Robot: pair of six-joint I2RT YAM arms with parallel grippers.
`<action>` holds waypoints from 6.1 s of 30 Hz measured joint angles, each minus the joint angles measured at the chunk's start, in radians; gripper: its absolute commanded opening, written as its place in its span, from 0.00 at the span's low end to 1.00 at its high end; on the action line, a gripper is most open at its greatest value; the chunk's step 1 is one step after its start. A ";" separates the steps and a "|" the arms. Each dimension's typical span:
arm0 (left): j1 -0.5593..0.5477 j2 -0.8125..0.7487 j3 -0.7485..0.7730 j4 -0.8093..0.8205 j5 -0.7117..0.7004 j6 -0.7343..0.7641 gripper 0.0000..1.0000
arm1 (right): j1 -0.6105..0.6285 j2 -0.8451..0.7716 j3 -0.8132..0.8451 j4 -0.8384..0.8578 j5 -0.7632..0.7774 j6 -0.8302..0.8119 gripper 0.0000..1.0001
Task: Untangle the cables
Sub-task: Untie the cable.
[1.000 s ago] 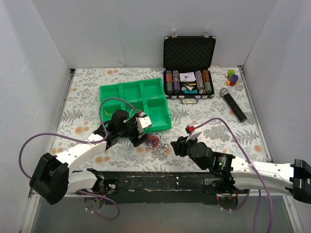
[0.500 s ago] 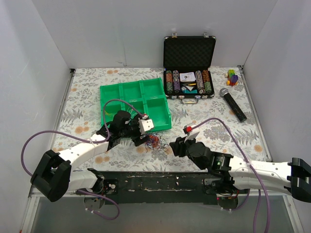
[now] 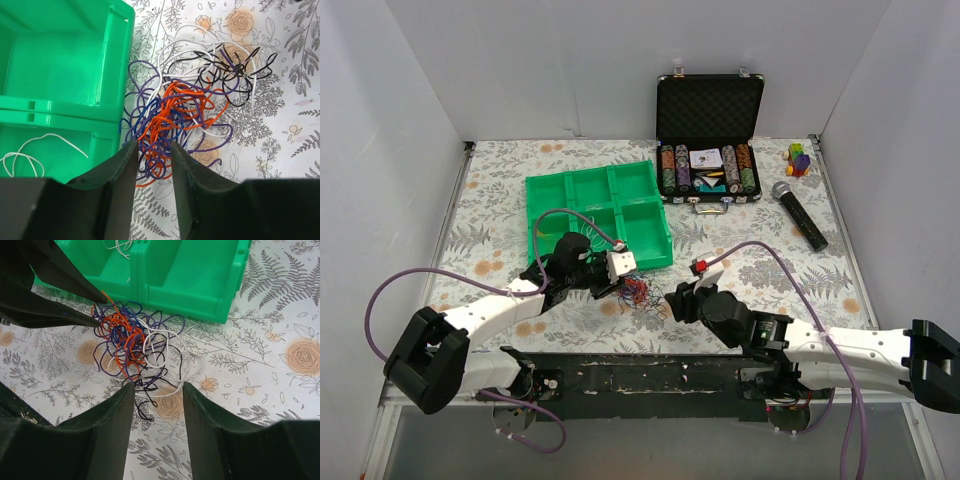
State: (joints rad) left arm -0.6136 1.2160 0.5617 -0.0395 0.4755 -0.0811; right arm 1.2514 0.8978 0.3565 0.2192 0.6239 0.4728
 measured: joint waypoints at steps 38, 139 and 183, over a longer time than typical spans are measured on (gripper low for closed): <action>-0.039 -0.260 0.309 -0.334 0.217 -0.354 0.00 | -0.106 0.101 0.154 0.037 -0.180 -0.091 0.59; -0.051 -0.088 0.930 0.099 -0.150 -0.439 0.00 | 0.011 0.043 0.090 0.123 -0.124 -0.134 0.81; -0.051 -0.378 0.441 0.047 -0.140 -0.462 0.67 | -0.118 0.127 0.452 0.098 -0.312 -0.175 0.01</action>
State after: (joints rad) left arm -0.6643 0.8383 1.0027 0.0074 0.3355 -0.5430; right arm 1.1332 1.0252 0.8082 0.3176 0.3115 0.2981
